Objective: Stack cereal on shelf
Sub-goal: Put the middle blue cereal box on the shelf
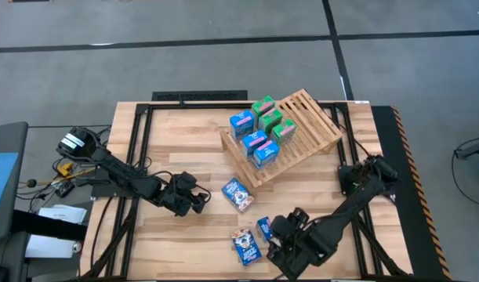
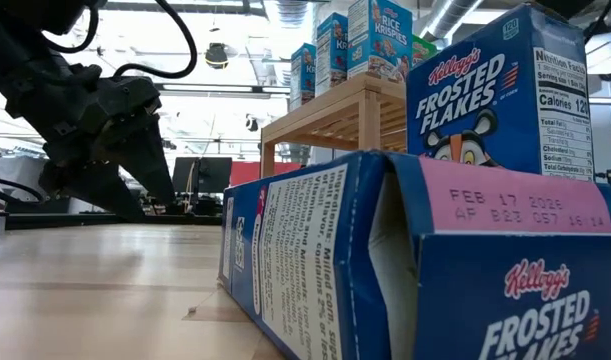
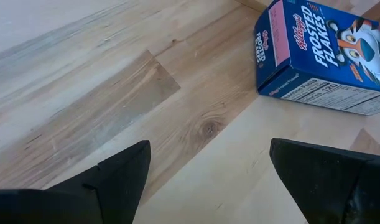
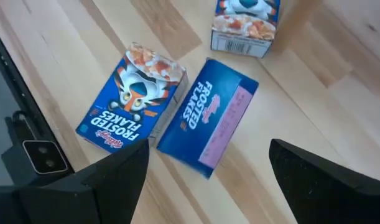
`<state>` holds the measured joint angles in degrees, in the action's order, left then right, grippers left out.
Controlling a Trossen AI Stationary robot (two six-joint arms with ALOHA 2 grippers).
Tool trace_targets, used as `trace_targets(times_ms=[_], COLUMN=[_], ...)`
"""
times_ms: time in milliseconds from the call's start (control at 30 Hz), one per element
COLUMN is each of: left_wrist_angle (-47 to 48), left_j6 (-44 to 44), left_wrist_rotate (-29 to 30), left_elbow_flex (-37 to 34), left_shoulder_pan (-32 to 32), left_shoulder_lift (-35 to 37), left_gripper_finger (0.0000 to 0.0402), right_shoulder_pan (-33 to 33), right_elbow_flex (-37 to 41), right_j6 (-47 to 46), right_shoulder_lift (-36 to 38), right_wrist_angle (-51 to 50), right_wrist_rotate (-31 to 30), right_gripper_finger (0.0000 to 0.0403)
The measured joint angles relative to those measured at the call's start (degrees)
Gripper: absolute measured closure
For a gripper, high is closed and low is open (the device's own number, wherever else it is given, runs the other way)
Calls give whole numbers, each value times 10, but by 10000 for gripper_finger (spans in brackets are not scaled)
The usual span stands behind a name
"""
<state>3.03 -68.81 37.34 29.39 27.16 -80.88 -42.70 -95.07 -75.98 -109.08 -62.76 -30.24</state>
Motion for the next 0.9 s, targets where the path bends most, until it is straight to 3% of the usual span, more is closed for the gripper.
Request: trace_targets(times_ms=[300, 900], left_wrist_angle=[0, 7], left_j6=[7, 22], left_wrist_rotate=[2, 9], left_elbow_flex=[0, 0], left_shoulder_pan=[0, 0], left_shoulder_lift=[0, 0], left_gripper_finger=[81, 81], right_shoulder_pan=[45, 64], right_elbow_flex=[0, 0], right_j6=[58, 55], right_shoulder_lift=[1, -38], right_wrist_angle=[47, 60], right_wrist_rotate=[33, 47], right_gripper_finger=[44, 44])
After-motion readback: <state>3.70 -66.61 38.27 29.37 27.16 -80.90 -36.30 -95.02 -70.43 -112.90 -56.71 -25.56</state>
